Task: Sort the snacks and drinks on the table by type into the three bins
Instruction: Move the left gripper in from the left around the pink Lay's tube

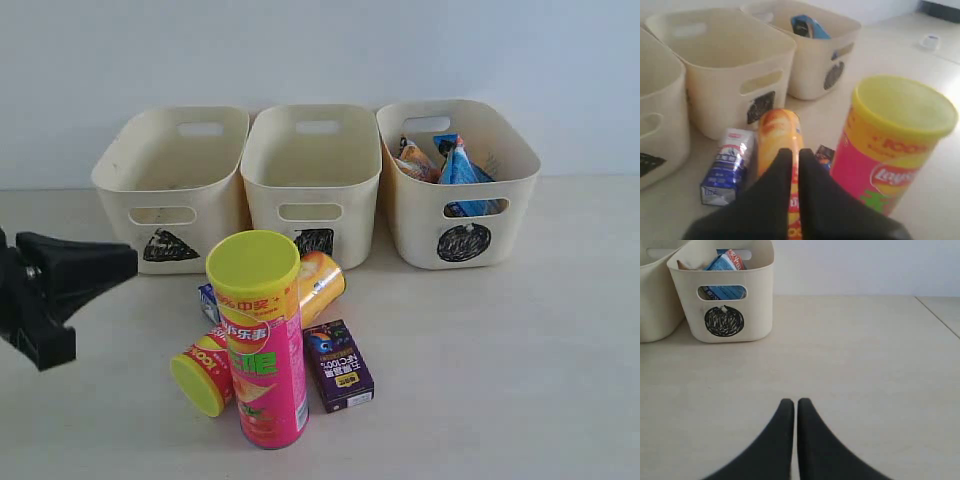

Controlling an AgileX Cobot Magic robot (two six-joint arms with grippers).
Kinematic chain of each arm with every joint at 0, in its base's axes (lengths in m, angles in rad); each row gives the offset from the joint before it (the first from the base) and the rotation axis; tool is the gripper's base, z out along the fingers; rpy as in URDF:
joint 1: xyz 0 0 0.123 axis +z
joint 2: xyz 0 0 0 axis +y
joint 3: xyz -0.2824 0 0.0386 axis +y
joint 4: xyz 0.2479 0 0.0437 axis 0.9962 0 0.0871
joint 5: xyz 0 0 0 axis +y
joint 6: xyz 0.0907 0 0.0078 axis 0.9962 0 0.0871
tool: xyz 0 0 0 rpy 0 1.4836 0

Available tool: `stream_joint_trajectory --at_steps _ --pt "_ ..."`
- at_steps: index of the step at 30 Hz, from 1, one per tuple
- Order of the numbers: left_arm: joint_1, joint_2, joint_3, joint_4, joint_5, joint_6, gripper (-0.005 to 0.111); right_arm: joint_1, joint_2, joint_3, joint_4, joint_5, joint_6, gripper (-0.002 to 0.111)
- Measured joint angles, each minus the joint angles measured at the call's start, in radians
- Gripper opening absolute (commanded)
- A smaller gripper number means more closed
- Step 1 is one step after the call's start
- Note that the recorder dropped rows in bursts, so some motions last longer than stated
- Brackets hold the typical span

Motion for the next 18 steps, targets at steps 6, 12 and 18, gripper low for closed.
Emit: stream_joint_trajectory --at_steps 6,12,18 --pt "0.000 0.110 0.000 0.139 -0.083 0.096 0.040 0.000 0.000 0.000 0.000 0.000 0.000 0.000" --pt "0.000 0.225 -0.001 0.168 -0.174 0.190 0.089 0.000 0.000 0.000 0.002 0.000 0.000 0.000" --pt "0.000 0.318 -0.002 0.144 -0.334 0.303 0.101 0.000 0.000 0.000 0.002 0.000 0.000 0.000"
